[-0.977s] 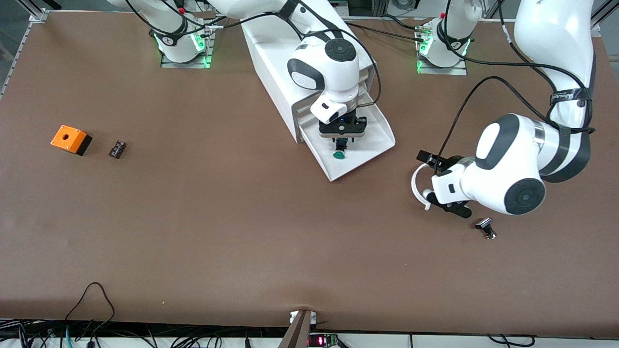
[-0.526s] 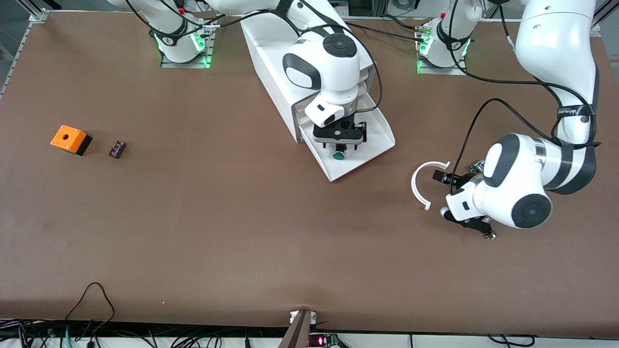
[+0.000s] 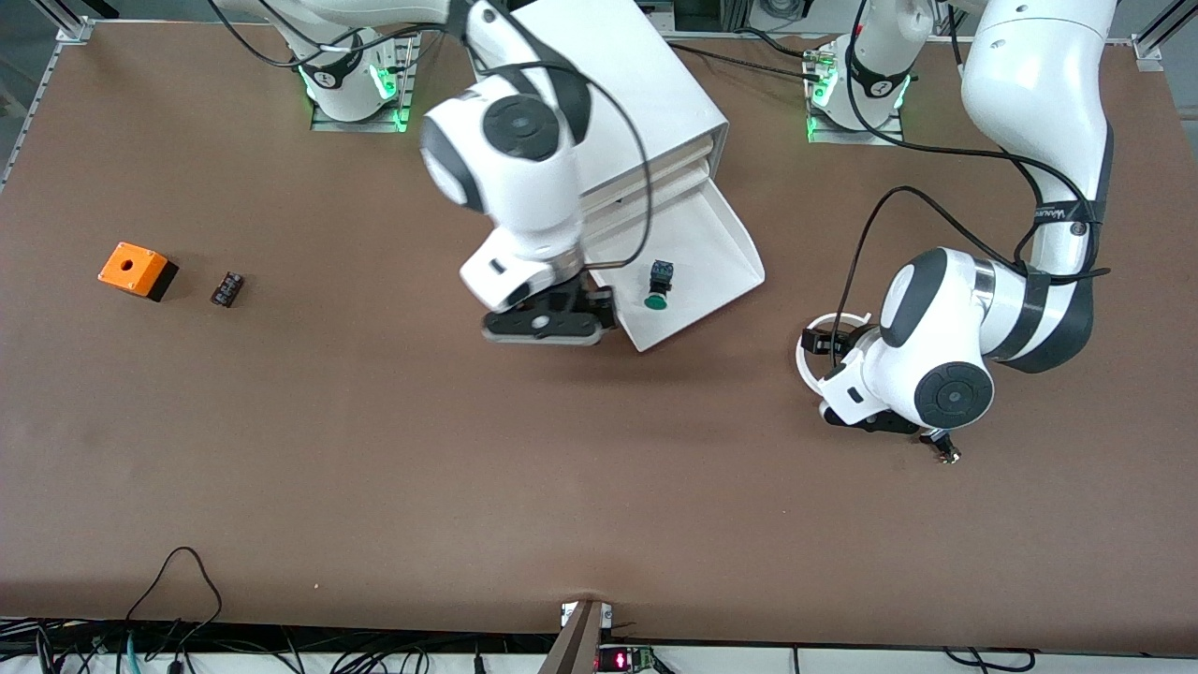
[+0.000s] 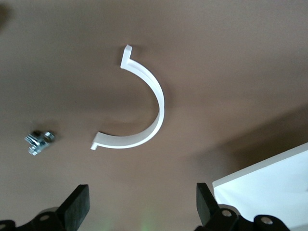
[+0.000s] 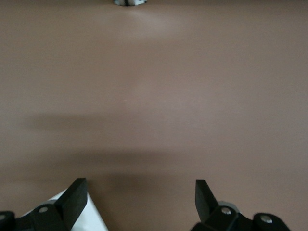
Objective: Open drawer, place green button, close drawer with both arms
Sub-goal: 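Retract the right gripper while the left gripper moves to the drawer front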
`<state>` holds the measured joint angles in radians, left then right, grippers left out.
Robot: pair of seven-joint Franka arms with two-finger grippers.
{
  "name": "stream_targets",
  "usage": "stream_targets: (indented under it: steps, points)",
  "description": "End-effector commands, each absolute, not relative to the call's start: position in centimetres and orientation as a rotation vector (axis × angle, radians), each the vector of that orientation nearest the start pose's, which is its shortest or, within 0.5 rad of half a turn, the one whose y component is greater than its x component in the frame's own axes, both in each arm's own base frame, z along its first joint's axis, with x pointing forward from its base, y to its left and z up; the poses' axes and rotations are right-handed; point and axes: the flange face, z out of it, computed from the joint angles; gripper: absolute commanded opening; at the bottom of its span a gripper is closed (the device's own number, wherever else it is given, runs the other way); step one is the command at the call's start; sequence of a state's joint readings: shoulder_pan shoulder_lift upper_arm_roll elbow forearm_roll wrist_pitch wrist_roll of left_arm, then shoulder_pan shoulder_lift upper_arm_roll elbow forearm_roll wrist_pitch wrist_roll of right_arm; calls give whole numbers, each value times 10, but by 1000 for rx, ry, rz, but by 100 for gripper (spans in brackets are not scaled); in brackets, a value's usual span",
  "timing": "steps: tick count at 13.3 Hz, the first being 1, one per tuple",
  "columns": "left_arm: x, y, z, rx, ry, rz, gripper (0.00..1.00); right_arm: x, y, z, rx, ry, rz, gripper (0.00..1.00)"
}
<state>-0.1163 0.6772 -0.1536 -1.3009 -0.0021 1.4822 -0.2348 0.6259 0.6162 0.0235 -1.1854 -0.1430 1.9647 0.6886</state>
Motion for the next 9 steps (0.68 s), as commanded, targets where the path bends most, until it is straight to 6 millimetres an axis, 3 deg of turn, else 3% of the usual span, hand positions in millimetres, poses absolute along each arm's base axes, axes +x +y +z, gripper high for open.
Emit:
stream_targets:
  steps: [1, 2, 4, 5, 6, 9]
  points:
    - [645, -176, 320, -3068, -290, 829, 95, 613, 393, 453, -3150, -72, -230, 99]
    - [643, -199, 324, -3066, -399, 773, 95, 621, 366, 454, -3170, -100, -202, 99]
    - [637, -219, 314, -3034, -530, 710, 95, 634, 309, 461, -3161, -124, -156, 99]
    - [624, -239, 315, -3038, -551, 656, 94, 637, 284, 467, -3150, -98, -138, 99]
    - [591, -271, 314, -3022, -449, 425, 92, 638, 248, 474, -3153, -64, -129, 99]
    - [582, -282, 306, -3017, -655, 290, 91, 623, 198, 489, -3175, -7, -85, 99]
